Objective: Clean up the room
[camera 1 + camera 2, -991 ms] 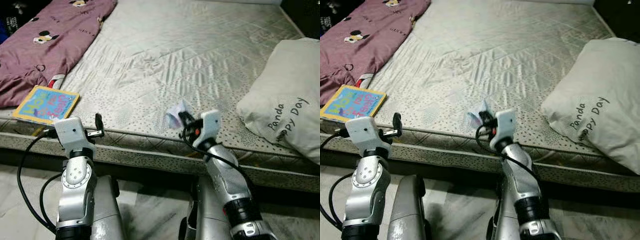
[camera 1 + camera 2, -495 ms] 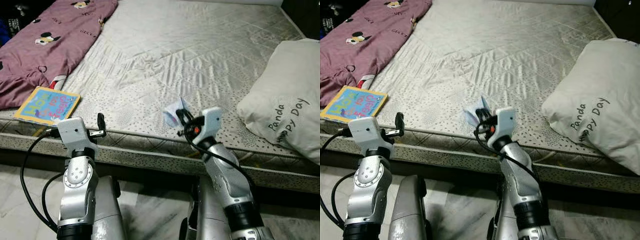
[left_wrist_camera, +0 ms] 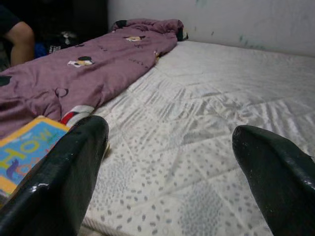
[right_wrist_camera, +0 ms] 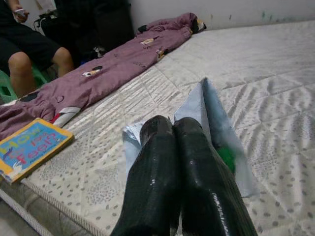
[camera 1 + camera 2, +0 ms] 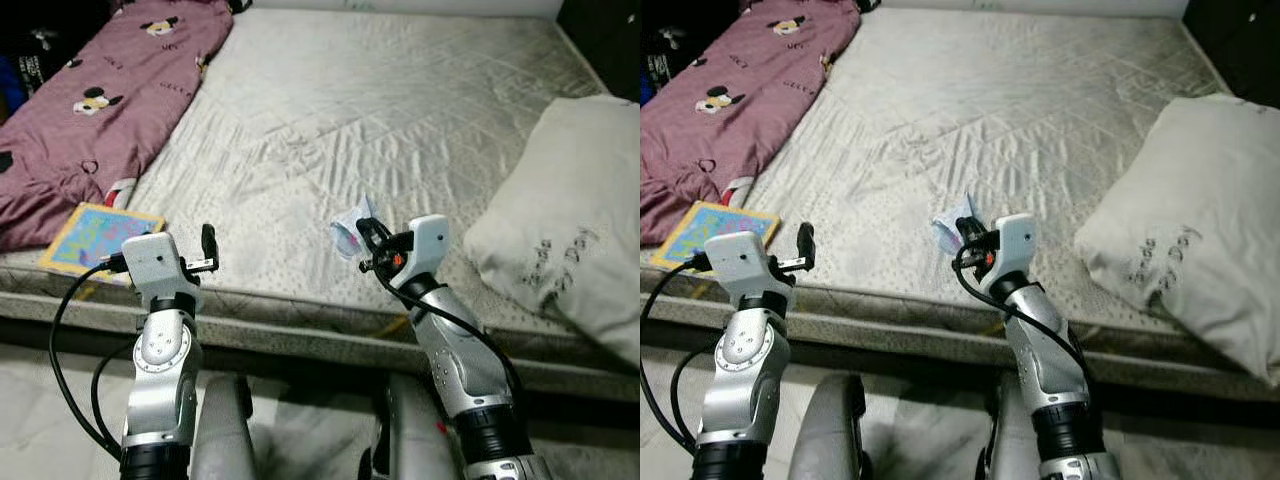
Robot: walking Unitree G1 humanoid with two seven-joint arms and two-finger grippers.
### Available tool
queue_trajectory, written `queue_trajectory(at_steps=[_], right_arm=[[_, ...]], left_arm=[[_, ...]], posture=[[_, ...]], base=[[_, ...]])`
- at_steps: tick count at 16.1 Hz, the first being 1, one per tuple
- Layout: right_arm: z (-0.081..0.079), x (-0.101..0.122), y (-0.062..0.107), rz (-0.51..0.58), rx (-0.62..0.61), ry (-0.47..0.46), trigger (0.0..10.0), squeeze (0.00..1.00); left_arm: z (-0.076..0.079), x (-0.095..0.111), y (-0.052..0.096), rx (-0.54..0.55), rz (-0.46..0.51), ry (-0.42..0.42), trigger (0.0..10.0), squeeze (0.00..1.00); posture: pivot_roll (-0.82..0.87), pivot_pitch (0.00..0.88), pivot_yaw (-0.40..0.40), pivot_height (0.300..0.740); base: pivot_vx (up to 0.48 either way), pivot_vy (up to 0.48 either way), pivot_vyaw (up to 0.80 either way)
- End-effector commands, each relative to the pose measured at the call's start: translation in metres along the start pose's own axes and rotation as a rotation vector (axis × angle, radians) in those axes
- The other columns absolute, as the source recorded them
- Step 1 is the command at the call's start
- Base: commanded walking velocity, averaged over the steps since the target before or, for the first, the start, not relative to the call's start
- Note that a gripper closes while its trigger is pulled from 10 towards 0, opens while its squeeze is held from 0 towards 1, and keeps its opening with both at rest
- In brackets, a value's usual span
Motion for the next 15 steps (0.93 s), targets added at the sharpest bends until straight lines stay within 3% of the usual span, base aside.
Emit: queue_trajectory(at_steps=[1,6,11,15], right_arm=[[0.002,0.005,-0.002,0.011,-0.024,0.033,10.0,0.00],[0.013,0.006,0.000,0.026,-0.077,0.065,10.0,0.00],[0.019,0.005,0.001,0.018,-0.106,0.084,10.0,0.00],[0.021,0.004,0.001,0.019,-0.119,0.091,10.0,0.00]], left_arm=[[-0.002,-0.002,0.000,0.013,-0.005,-0.013,10.0,0.00],[0.002,0.001,-0.004,-0.009,0.001,-0.015,10.0,0.00],[0.006,0.000,-0.003,-0.029,-0.002,-0.003,10.0,0.00],[0.005,-0.001,-0.003,-0.033,-0.004,-0.009,10.0,0.00]], posture=[[0.01,0.000,0.007,0.681],[0.00,0.000,0.018,0.681],[0.00,0.000,0.019,0.740],[0.01,0.000,0.020,0.740]], base=[[0.000,0.000,0.00],[0.000,0.000,0.00],[0.000,0.000,0.00],[0.000,0.000,0.00]])
Point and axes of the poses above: a point about 5 cm out from each wrist's last joint towards the gripper, its own y axis pointing back from the gripper into the wrist, its own x axis along the axis of the wrist's last joint, z = x × y, the point moved 4 cm from there along -y, pointing out of the wrist towards the gripper, and after that the axes turned 1 degree about -y, right-handed, at the moved point
